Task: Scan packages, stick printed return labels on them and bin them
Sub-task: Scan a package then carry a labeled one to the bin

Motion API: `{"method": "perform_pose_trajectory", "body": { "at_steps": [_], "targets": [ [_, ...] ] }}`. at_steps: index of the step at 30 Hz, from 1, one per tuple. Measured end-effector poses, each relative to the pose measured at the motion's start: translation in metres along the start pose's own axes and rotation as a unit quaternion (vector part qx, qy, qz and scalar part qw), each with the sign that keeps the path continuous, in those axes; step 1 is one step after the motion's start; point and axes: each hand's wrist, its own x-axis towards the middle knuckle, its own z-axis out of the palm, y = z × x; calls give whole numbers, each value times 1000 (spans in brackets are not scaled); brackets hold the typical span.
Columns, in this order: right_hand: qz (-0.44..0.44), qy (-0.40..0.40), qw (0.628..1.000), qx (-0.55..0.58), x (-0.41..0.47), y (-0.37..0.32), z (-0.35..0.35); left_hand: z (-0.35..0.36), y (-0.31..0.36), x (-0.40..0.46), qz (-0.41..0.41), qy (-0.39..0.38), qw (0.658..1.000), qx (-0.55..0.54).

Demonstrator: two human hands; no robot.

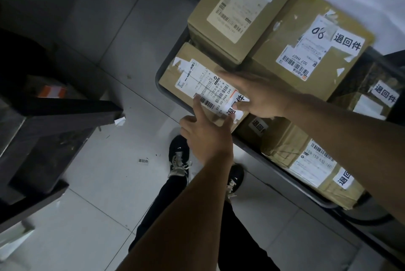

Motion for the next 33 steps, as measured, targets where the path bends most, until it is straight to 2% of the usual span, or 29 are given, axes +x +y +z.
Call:
{"method": "perform_pose_trajectory", "body": {
  "at_steps": [4, 10, 14, 17, 21, 26, 30, 33],
  "targets": [
    [6, 4, 1000, -4, -2, -4, -1, -2, -1, 0, 5, -4, 1000, 28],
    [68, 19, 997, 23, -31, -13, 1, -22, -1, -3, 43, -12, 997, 59],
    [103, 116, 987, 47, -85, -34, 1, -60, 10, -24, 118, -35, 989, 77],
    [129, 196, 968, 89, -137, -62, -6, -99, 26, -51, 193, -39, 971, 134],
    [246, 222, 934, 130, -216, -109, -11, -156, 51, -99, 303, -57, 929, 207],
    [340, 260, 899, 94, -319, -187, -12, -222, 73, -176, 424, -118, 861, 255],
    [409, 316, 850, 103, -395, -247, 1, -249, 81, -231, 530, -159, 772, 312],
    [479, 355, 792, 131, -444, -285, 24, -257, 76, -274, 613, -200, 677, 355]
  ]
}}
